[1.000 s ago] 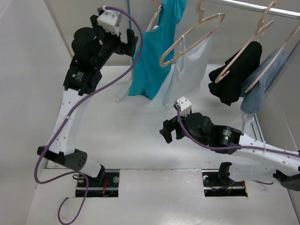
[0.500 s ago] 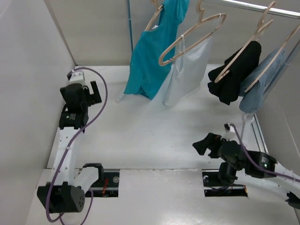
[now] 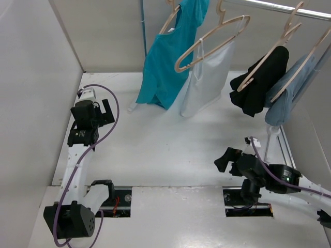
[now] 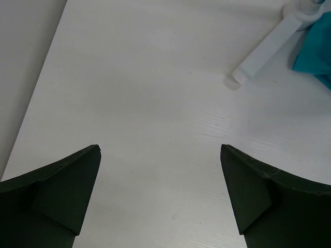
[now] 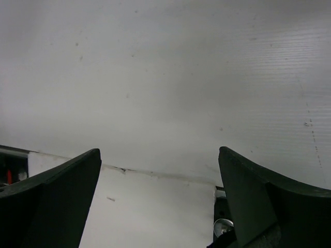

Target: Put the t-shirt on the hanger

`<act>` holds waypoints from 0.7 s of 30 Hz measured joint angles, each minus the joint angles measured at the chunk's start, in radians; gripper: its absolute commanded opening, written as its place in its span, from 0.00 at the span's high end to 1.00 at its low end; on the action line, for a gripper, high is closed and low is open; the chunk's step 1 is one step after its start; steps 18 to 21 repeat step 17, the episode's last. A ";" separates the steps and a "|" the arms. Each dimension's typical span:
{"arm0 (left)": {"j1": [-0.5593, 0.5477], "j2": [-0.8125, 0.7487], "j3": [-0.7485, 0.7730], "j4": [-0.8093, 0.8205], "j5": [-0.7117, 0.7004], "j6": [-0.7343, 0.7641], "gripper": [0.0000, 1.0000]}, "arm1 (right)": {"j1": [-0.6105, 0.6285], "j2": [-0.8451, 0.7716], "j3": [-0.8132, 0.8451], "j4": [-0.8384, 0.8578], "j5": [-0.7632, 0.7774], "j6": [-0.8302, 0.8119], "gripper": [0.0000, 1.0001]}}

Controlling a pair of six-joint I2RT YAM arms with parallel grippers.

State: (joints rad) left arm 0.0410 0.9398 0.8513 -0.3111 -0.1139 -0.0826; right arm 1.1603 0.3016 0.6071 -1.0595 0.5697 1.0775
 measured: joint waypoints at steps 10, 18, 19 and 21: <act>0.006 0.000 0.000 0.001 0.029 -0.005 0.00 | 0.000 0.209 0.027 0.017 0.018 -0.009 0.00; 0.006 0.000 0.000 0.001 0.037 -0.005 0.00 | 0.000 0.202 0.029 0.020 0.023 -0.016 0.00; 0.006 0.000 0.000 0.001 0.037 -0.005 0.00 | 0.000 0.202 0.029 0.020 0.023 -0.016 0.00; 0.006 0.000 0.000 0.001 0.037 -0.005 0.00 | 0.000 0.202 0.029 0.020 0.023 -0.016 0.00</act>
